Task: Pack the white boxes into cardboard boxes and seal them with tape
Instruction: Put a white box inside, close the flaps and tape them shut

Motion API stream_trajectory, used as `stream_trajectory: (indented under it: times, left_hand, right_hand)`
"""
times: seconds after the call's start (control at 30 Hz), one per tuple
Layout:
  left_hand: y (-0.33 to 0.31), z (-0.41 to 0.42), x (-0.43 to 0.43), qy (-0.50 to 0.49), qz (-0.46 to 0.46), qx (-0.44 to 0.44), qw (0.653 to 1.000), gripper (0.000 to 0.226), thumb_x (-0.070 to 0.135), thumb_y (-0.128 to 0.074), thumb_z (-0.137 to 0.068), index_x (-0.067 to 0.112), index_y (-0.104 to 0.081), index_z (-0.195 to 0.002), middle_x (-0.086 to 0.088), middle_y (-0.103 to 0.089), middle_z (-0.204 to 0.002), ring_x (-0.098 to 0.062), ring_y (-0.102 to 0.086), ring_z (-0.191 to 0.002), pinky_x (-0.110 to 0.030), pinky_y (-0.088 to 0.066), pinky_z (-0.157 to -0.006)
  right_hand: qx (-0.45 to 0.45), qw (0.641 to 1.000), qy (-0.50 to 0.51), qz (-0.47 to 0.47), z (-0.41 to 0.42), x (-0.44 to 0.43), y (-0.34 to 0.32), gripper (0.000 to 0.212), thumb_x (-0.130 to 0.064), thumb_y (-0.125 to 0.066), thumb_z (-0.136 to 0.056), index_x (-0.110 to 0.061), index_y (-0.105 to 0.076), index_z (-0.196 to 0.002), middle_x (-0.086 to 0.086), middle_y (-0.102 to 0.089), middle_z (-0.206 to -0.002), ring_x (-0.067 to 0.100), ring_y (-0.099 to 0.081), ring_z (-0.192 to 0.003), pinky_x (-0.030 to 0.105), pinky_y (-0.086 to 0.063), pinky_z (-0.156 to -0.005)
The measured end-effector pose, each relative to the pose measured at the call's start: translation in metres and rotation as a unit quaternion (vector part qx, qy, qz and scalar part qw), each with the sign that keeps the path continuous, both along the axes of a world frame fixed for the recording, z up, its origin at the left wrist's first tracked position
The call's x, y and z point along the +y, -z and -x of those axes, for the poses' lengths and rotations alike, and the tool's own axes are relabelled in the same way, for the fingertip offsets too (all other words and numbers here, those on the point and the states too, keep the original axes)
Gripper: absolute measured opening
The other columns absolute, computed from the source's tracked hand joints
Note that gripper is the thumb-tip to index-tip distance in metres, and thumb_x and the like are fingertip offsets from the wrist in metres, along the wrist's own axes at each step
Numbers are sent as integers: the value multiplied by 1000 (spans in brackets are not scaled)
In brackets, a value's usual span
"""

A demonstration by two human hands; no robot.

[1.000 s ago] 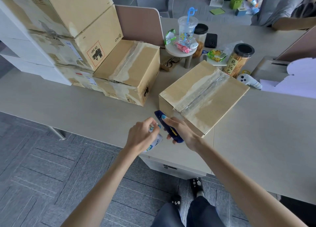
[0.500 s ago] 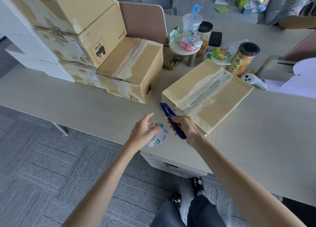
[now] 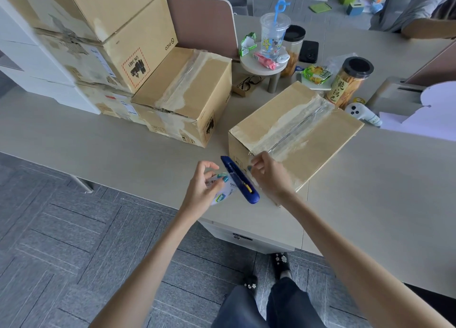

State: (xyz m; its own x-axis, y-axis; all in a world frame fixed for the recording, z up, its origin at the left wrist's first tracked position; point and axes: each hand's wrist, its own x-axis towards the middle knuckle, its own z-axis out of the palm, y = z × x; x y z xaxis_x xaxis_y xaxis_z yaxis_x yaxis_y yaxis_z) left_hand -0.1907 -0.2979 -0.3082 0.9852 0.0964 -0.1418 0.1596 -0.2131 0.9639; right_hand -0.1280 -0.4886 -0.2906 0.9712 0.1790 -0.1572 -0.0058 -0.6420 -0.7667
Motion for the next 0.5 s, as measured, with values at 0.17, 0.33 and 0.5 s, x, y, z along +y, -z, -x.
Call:
stream_trajectory:
  times: [0.17, 0.33, 0.5]
  left_hand:
    - [43, -15, 0, 34, -184, 89, 978, 24, 28, -58, -88, 16, -54, -109, -4, -65, -115, -20, -62, -111, -36, -50, -88]
    - [74, -29, -8, 78, -287, 135, 945, 26, 15, -53, -96, 9, -54, -121, -9, -62, -124, -26, -59, -111, -29, -40, -80]
    - [71, -36, -15, 112, -438, 34, 891, 26, 21, -54, -97, 11, -56, -121, -8, -59, -123, -29, -51, -111, -36, -38, -85]
  right_hand:
    - [-135, 983, -68, 105, -20, -8, -6, 21, -6, -46, -89, -17, -60, -101, -5, -64, -102, 19, -61, -82, 34, -51, -64]
    - [-200, 965, -91, 145, -39, -21, 4, 21, 1, -46, -89, -12, -61, -96, 0, -63, -103, 19, -56, -92, 33, -47, -56]
    - [-211, 958, -107, 160, -54, -38, 13, 27, 7, -43, -87, -9, -62, -97, 3, -61, -108, 20, -56, -96, 23, -33, -58]
